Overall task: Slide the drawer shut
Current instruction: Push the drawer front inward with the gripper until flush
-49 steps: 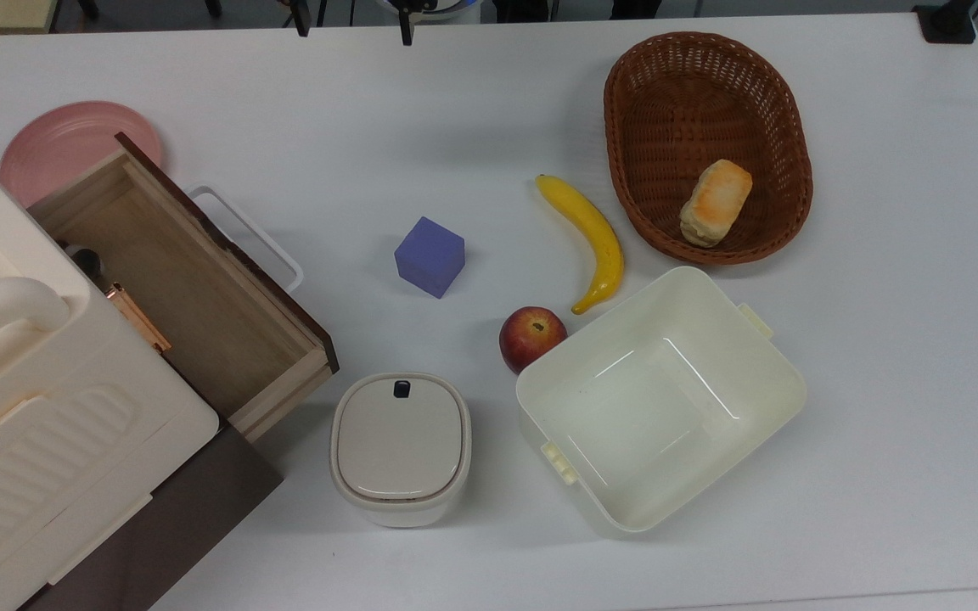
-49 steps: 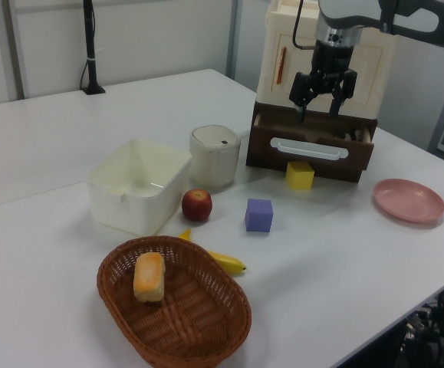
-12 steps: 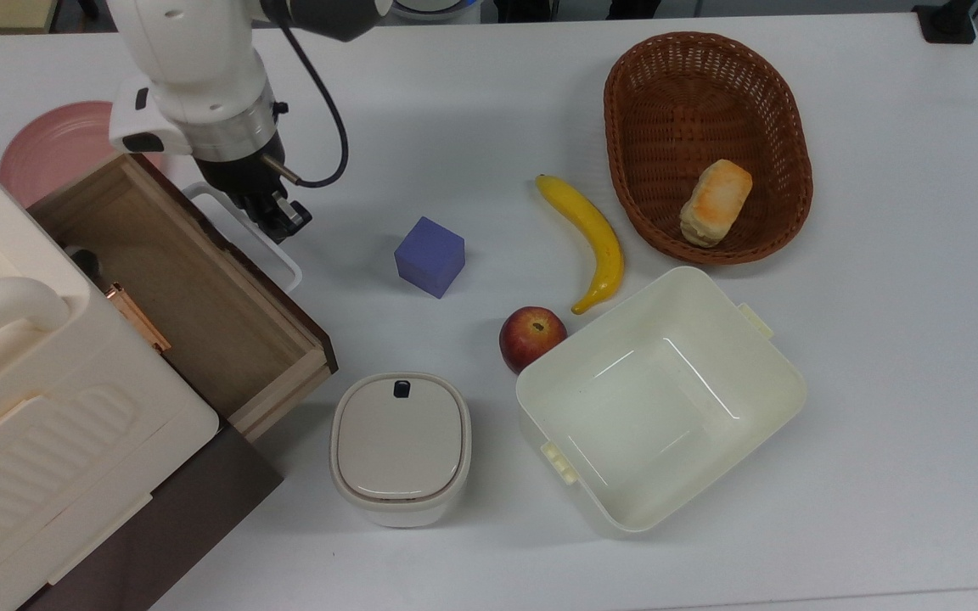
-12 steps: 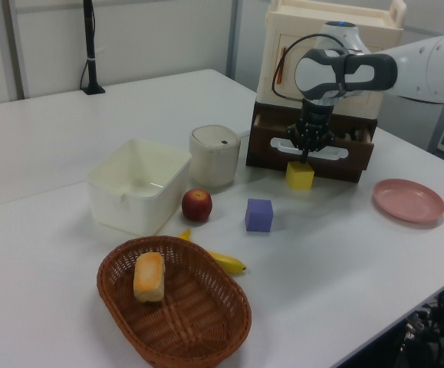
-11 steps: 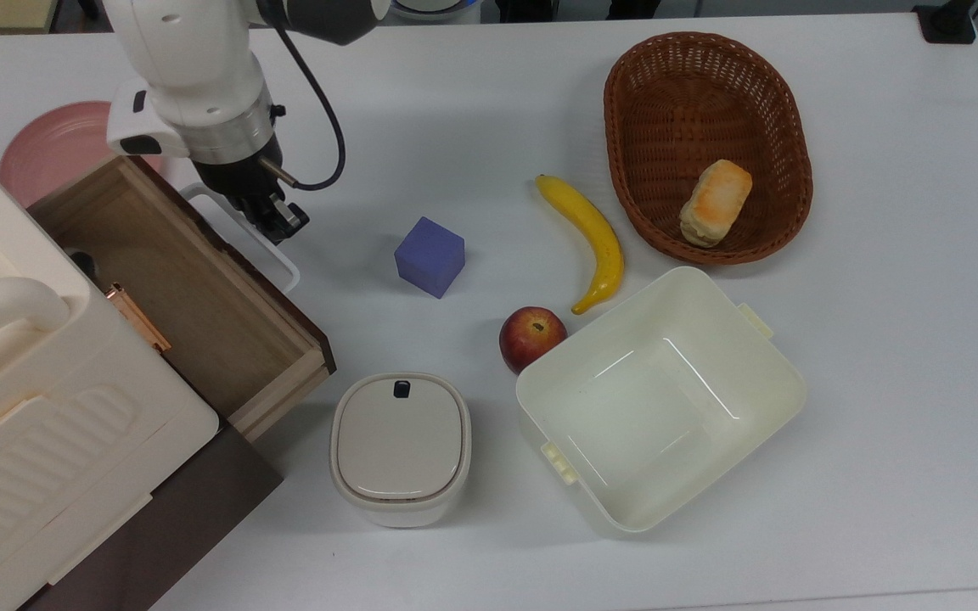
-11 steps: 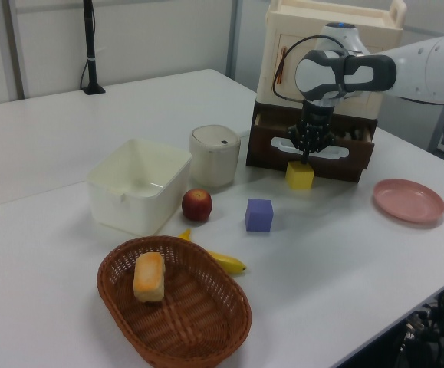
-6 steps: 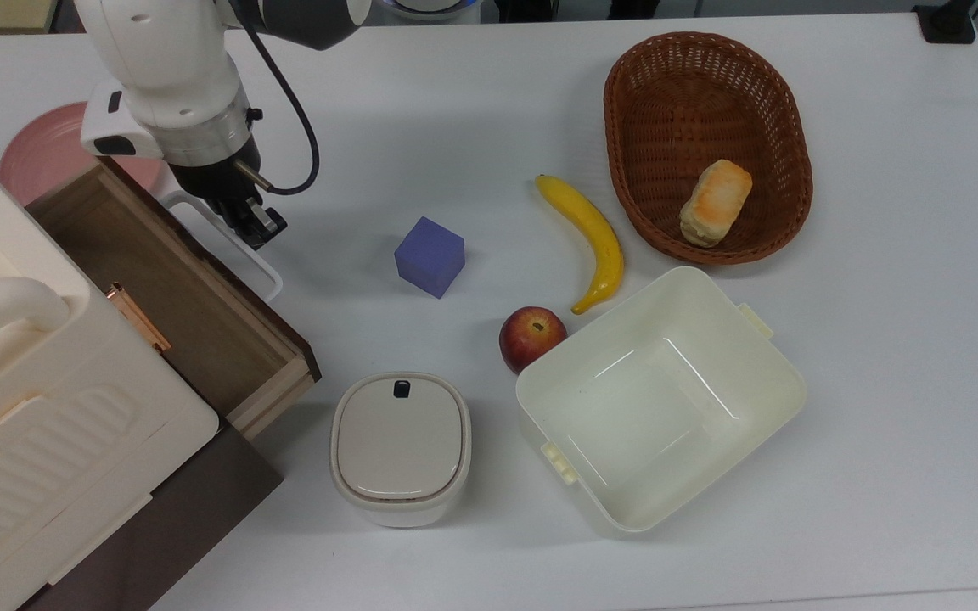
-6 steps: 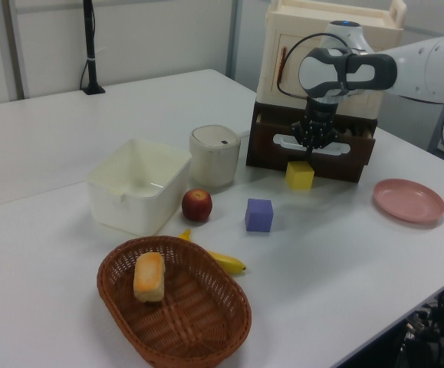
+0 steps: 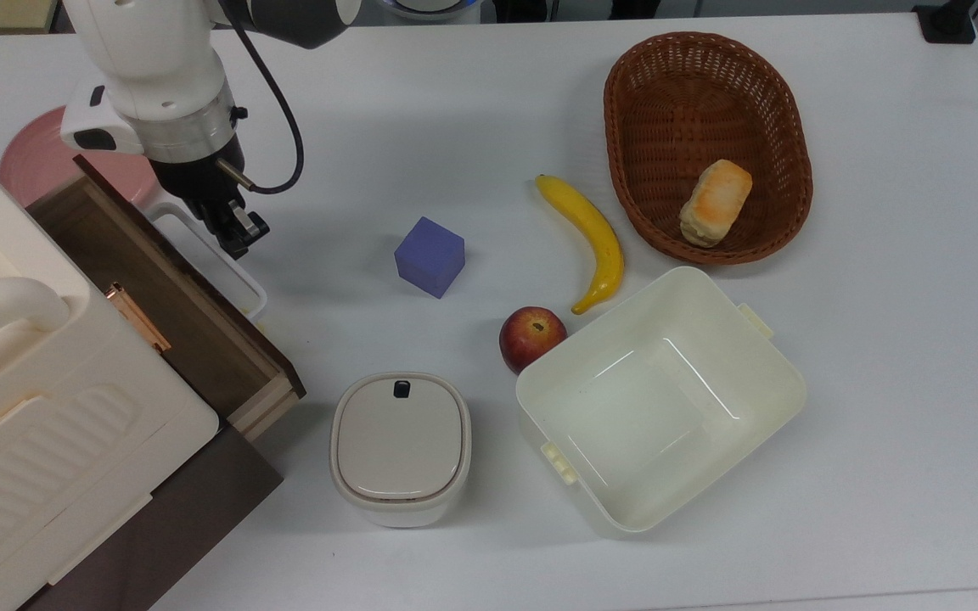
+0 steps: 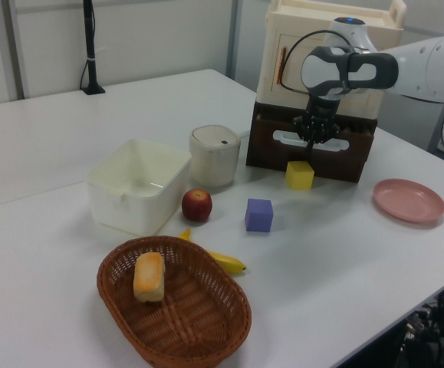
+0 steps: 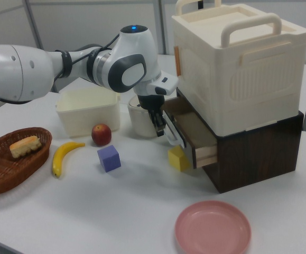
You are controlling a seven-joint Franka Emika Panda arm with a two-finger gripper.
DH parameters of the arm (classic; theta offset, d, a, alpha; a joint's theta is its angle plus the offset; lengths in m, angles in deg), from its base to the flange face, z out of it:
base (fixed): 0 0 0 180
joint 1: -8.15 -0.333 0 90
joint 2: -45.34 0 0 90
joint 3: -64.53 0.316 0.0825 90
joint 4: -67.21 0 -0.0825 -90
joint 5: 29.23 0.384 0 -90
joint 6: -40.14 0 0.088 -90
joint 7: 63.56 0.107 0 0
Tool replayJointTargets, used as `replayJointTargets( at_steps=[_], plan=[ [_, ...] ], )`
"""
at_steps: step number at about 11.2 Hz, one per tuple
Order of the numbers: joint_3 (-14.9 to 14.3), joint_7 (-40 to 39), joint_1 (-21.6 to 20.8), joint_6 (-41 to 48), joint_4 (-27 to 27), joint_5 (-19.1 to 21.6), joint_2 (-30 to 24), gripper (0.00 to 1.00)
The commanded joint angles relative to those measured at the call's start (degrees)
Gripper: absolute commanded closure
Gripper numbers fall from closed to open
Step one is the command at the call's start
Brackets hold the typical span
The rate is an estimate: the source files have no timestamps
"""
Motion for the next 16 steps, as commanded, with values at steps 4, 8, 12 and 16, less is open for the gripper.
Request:
replayJointTargets(
  at_steps=[4,8,12,16],
  plan=[
    [-0.7,-1.1,0.6,-2.6,5.0,0.6,4.1,1.0],
    [-0.7,-1.0,1.1,-3.5,5.4,0.7,4.1,1.0],
    [-0.6,-0.8,1.4,-5.4,6.8,0.8,5.3,1.0],
    [-0.7,-0.7,1.4,-5.4,7.5,0.8,5.6,1.0]
  ],
)
